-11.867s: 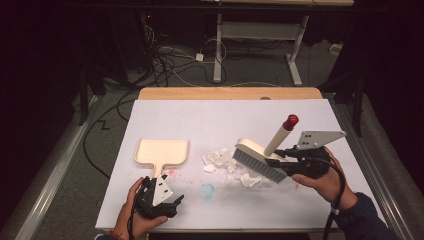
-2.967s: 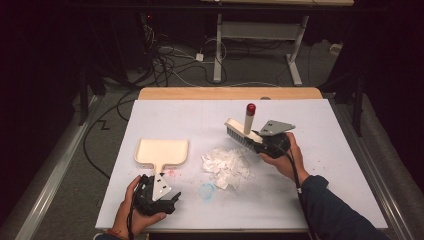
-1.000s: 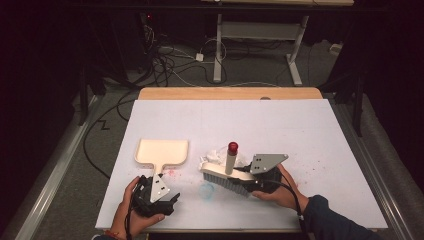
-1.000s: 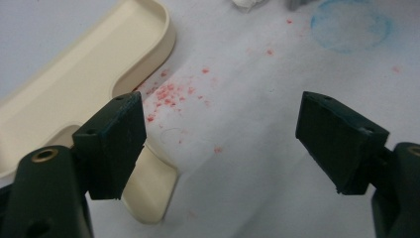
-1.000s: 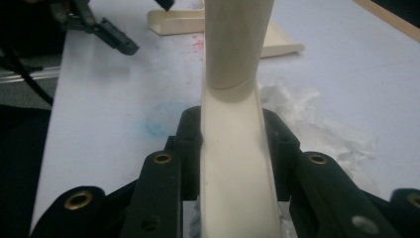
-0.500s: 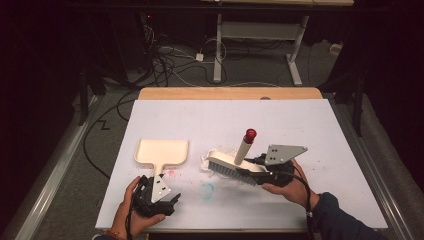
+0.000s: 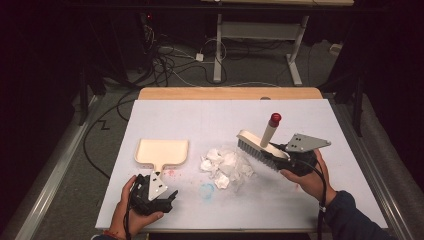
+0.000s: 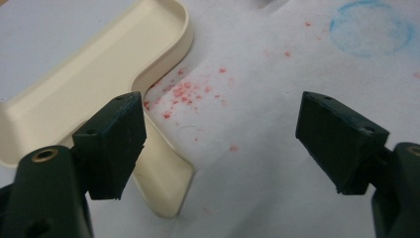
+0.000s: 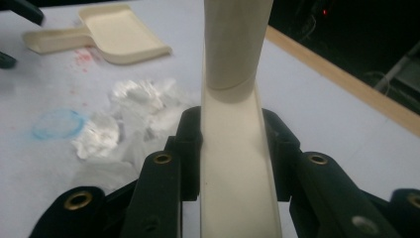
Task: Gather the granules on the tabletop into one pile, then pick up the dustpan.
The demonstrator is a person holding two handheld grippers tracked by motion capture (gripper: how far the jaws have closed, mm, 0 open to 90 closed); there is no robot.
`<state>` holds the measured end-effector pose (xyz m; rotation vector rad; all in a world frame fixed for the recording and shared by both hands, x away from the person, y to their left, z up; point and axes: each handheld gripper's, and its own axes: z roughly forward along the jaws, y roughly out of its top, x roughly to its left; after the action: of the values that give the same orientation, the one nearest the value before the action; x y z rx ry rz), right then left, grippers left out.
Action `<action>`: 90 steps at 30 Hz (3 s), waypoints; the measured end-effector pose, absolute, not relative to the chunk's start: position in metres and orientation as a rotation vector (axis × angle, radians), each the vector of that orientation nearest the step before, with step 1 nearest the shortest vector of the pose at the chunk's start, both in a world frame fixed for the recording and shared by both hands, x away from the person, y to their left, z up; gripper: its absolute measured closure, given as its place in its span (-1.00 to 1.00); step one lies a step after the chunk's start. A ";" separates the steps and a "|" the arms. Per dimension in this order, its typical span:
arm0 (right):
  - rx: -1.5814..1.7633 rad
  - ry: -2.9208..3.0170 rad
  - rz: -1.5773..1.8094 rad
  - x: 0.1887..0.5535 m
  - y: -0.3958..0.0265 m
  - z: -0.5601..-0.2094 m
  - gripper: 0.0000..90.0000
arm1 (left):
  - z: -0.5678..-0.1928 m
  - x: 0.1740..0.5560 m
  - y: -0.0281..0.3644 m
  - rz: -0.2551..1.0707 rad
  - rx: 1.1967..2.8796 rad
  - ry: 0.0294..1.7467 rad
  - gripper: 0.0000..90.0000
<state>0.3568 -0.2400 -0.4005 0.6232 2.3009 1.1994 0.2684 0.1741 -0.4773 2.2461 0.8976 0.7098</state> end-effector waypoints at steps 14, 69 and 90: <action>0.569 2.411 1.177 0.359 -0.213 -0.429 0.52 | -0.483 0.279 0.183 0.695 2.207 1.136 -0.58; 0.615 2.270 1.284 0.343 -0.277 -0.398 0.52 | -0.492 0.335 0.214 0.476 1.992 1.442 0.40; 0.656 2.292 1.252 0.349 -0.283 -0.405 0.52 | -0.478 0.329 0.221 0.470 2.151 1.339 0.40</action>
<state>0.3487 -0.2826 -0.4051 0.6563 2.2922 1.2517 0.3293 0.2212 -0.4780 2.1509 1.3391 0.4698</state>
